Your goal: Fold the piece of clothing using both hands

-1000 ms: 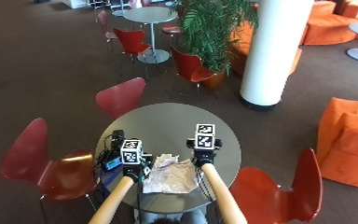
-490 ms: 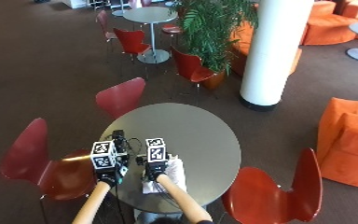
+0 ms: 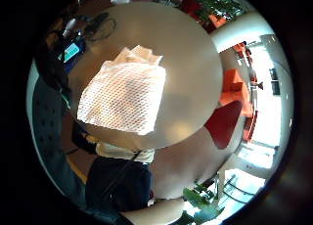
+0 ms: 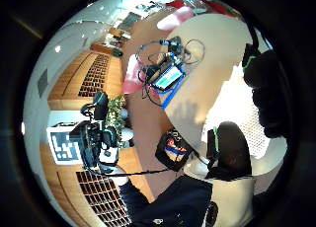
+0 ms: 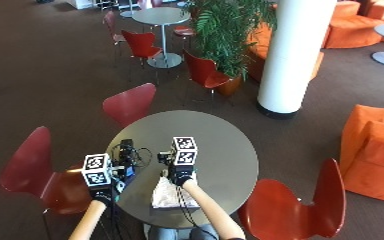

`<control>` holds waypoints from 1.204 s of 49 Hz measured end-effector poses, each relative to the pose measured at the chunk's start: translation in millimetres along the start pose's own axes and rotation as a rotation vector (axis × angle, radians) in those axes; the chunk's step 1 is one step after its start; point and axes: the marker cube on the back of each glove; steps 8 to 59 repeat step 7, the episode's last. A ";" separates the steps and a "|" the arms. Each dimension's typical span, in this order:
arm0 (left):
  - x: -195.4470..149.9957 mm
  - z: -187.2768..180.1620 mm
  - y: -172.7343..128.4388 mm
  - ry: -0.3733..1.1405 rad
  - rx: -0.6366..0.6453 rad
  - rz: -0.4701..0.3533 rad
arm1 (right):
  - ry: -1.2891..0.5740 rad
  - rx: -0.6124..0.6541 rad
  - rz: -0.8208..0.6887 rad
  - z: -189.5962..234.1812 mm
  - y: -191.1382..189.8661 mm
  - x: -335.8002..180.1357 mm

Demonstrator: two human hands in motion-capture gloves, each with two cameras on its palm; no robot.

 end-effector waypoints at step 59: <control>2.5 -1.5 8.2 -0.033 -0.002 0.011 | 0.007 0.041 0.033 -12.2 7.2 27.9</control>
